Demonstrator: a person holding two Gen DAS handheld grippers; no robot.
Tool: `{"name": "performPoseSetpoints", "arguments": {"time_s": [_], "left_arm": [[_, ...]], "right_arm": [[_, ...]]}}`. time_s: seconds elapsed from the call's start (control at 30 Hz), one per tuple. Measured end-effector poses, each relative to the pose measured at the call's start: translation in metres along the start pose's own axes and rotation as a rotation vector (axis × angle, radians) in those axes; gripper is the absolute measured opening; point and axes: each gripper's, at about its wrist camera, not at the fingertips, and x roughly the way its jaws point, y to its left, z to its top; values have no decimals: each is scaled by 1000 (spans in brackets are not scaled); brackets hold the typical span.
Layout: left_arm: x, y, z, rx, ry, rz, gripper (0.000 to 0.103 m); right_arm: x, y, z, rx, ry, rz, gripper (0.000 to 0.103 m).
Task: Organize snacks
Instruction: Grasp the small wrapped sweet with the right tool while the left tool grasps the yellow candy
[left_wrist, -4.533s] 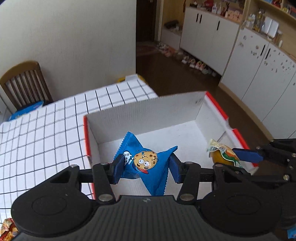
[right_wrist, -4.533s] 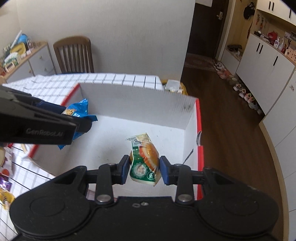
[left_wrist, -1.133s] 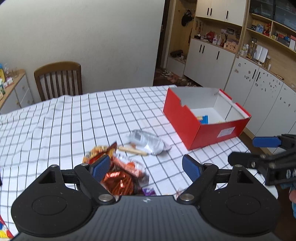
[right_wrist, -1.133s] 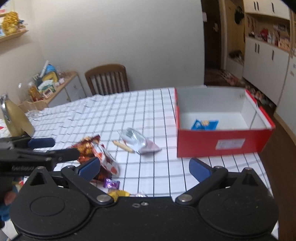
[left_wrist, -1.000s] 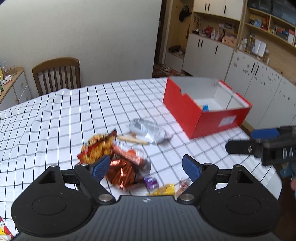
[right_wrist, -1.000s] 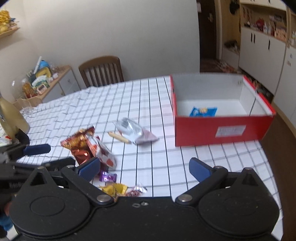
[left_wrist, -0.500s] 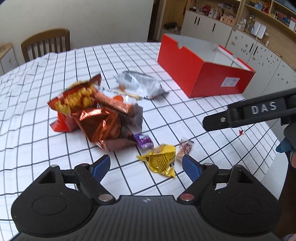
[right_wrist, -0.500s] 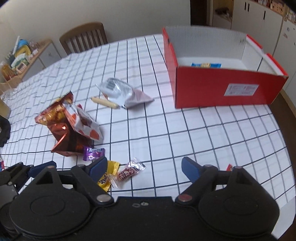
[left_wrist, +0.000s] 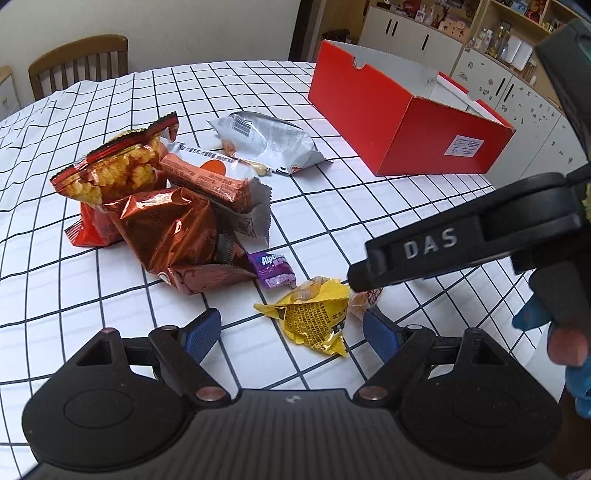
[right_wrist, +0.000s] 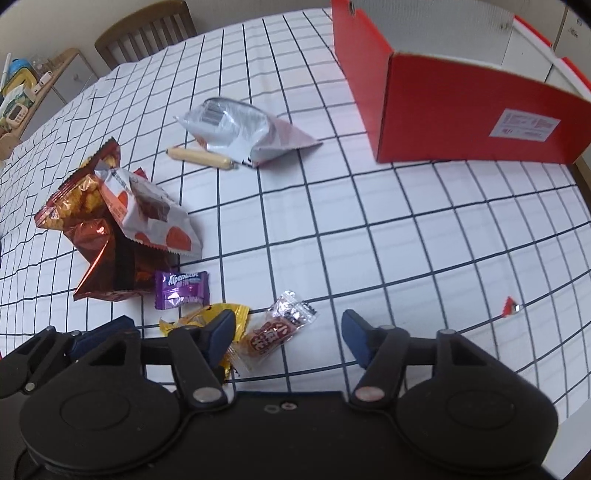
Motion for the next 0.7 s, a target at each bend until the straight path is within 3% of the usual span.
{"name": "performPoseSetpoints", "arguments": {"time_s": [0.3,0.4,0.63,0.7], "left_arm": [[12,4,7,-23,34,-42,65],[14,2,8,-11,35,-46,62],[15,-1,10,-6,42,-55,51],[15,-4,11,-5,46,-55,49]], "right_arm": [[10,-2,1,2,27,-10,53],[10,-2,1,-19,20,-22,46],[7,-8,-3,-46,3,-47,19],[6,-11,-4,-48,-2,-41,17]]}}
